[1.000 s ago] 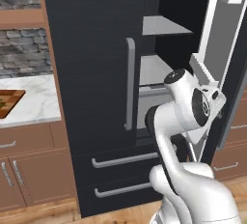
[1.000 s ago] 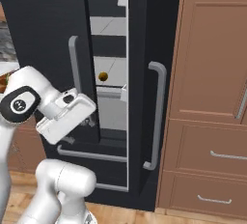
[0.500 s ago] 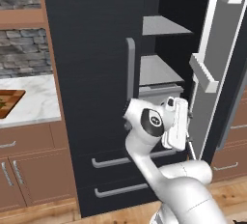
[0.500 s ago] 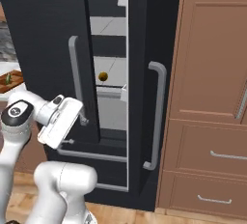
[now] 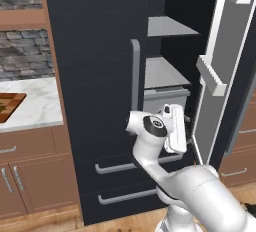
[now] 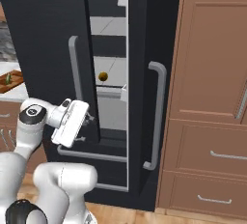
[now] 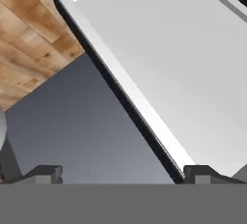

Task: Retrieve a lemon from the fridge and place it on the cutting board with the fish.

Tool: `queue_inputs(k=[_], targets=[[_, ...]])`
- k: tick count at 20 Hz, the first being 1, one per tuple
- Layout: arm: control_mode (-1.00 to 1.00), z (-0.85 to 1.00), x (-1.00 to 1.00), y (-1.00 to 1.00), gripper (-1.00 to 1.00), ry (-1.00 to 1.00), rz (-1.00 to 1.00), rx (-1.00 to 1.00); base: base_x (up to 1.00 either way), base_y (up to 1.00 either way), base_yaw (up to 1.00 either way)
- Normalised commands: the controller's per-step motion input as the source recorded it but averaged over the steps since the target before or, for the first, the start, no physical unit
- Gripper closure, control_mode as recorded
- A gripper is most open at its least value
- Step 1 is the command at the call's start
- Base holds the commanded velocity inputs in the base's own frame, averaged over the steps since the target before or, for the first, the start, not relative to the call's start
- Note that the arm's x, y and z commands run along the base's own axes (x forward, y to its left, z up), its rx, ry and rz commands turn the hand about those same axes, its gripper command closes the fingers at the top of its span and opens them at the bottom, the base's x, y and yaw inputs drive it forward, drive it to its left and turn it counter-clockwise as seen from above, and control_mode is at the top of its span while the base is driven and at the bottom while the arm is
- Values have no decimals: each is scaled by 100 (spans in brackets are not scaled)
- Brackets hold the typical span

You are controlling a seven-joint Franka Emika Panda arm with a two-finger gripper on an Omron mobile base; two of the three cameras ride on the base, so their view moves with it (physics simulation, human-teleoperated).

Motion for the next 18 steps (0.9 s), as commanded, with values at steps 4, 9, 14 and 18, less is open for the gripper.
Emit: queue_inputs(k=[4, 9, 14, 18], targets=[[-100, -16, 60, -39, -100, 14, 7, 0, 0, 0, 0], [-100, -34, 50, -66, -100, 13, 3, 0, 0, 0, 0], [-100, -29, 41, -49, -100, 8, 3, 0, 0, 0, 0], [-100, -13, 13, -88, -100, 27, 0, -5, 0, 0, 0]])
